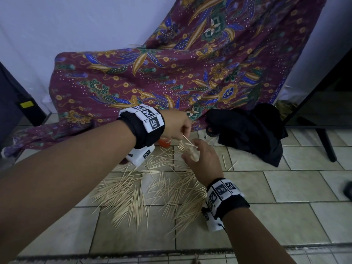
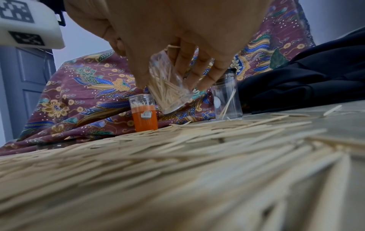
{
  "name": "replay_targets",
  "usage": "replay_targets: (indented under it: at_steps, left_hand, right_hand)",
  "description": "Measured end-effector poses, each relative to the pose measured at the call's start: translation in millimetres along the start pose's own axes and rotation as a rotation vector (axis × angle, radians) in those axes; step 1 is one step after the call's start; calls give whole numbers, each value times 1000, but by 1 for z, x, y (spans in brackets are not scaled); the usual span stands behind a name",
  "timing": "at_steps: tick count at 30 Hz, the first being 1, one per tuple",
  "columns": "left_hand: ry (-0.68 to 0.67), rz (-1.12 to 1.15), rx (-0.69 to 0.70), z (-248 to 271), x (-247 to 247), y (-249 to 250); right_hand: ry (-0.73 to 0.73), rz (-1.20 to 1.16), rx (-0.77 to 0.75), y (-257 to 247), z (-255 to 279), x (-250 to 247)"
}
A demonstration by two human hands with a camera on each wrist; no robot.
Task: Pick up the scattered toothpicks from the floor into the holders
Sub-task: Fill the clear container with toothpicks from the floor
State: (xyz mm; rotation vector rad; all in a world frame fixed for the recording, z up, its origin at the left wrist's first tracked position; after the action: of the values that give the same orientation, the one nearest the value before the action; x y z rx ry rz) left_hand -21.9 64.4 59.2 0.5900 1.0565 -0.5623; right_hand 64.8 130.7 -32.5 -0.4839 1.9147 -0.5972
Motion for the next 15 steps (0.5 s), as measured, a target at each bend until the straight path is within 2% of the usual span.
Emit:
replay_targets:
  at_steps: [6, 15]
  left_hand:
    - [27, -74, 19, 5, -6, -3]
    - [11, -2, 26, 2, 8, 2]
  right_hand:
    - [-11, -8, -5, 0, 0, 2]
    - [0, -4, -15, 1, 0, 1]
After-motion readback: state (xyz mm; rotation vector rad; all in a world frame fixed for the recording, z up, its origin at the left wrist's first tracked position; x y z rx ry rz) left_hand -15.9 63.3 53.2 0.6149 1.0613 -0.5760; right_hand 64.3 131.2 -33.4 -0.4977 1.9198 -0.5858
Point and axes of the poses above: each hand's wrist, its own z-axis away from the middle knuckle, its own x-axis out of the palm, y = z × x, the point moved 9 cm from there along -z, towards the middle knuckle, and after that the axes turned 13 degrees about -x, right-handed, at the moved point
